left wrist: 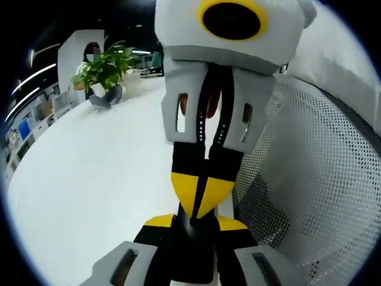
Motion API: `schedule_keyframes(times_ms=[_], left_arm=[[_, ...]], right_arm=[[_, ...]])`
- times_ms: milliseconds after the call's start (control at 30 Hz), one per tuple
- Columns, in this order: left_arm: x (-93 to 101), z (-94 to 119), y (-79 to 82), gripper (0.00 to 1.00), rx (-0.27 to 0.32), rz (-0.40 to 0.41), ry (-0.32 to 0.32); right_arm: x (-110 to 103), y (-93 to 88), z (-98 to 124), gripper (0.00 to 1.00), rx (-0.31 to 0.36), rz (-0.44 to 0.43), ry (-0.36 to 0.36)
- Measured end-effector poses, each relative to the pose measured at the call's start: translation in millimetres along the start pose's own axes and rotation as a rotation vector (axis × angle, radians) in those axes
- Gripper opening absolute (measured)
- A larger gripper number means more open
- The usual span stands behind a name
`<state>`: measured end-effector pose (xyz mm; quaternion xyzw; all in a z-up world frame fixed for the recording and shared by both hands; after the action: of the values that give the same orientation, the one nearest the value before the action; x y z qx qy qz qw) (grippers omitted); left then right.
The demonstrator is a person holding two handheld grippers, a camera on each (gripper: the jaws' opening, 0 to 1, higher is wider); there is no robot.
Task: Press the specified remote control buttons in sequence, fully releasing each button before pressing the next.
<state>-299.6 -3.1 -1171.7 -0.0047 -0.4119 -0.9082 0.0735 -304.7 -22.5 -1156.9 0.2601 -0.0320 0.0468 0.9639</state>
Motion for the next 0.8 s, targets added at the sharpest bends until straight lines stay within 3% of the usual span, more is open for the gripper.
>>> schedule_keyframes(times_ms=[433,800], left_arm=[[-1.0,-1.5,-0.9,0.24,-0.001,-0.005,0.003],[-0.8,-2.5,0.7,0.24,-0.038,-0.020,0.000]], right_arm=[[2.6,5.2,-5.5,0.00,-0.014,0.093,-0.001],[4.3,4.1,-4.5,0.00,0.023,-0.009,-0.008]])
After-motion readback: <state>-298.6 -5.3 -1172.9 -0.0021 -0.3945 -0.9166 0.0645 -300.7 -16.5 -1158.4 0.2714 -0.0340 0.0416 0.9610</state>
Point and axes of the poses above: the point that each gripper's makers call its tool centre point, and the gripper's own axes: z roughly backward along the fingers, x roughly to its right, y roughly out of its top, the point moved 3 cm from there along z, roughly backward along the fingers, and after that the axes turned 2 degrees about z, right-handed, at the moved point
